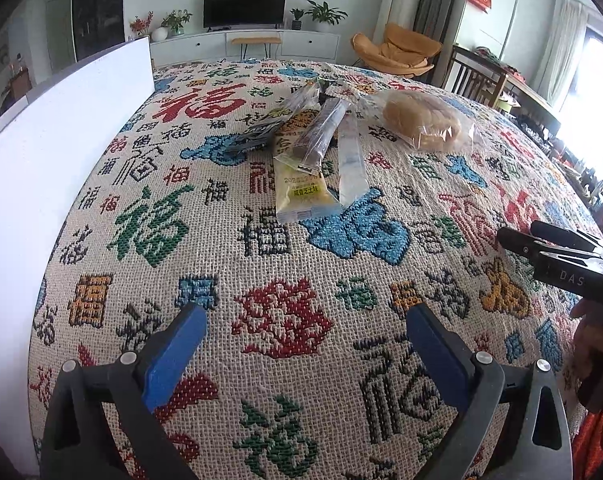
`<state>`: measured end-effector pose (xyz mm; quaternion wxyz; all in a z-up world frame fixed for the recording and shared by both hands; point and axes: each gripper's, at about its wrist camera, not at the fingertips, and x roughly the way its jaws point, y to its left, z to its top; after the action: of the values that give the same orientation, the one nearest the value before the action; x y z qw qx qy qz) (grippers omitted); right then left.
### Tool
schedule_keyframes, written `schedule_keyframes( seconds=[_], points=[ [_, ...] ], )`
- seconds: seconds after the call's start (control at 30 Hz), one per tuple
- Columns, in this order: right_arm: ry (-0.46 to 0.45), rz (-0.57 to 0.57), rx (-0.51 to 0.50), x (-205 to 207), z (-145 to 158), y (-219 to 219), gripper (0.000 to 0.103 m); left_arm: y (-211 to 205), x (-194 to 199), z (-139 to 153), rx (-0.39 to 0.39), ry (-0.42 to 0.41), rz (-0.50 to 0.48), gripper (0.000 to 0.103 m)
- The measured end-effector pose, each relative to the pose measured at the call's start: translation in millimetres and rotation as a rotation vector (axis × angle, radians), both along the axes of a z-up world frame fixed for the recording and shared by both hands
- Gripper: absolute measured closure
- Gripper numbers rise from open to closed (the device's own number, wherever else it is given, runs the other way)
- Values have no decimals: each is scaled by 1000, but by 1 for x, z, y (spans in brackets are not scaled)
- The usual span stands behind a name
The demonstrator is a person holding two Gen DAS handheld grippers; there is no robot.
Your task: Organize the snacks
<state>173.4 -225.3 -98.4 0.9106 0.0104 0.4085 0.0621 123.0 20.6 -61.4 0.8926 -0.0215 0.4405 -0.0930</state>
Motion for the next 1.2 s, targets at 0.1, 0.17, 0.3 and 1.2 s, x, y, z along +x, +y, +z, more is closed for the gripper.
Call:
schedule_keyframes(
  seconds=[0.1,0.17,0.3,1.2],
  points=[
    [0,-1,0,0,0,1,20,-3,1,-1,31,6,-5,2],
    [0,-1,0,0,1,1,20,-6,1,-2,56,10,-9,1],
    [0,-1,0,0,1,1,20,-8,1,-2,75,10,-13,1],
    [0,-1,0,0,1,1,19,-13,1,-4,109,13,-12,0]
  ],
)
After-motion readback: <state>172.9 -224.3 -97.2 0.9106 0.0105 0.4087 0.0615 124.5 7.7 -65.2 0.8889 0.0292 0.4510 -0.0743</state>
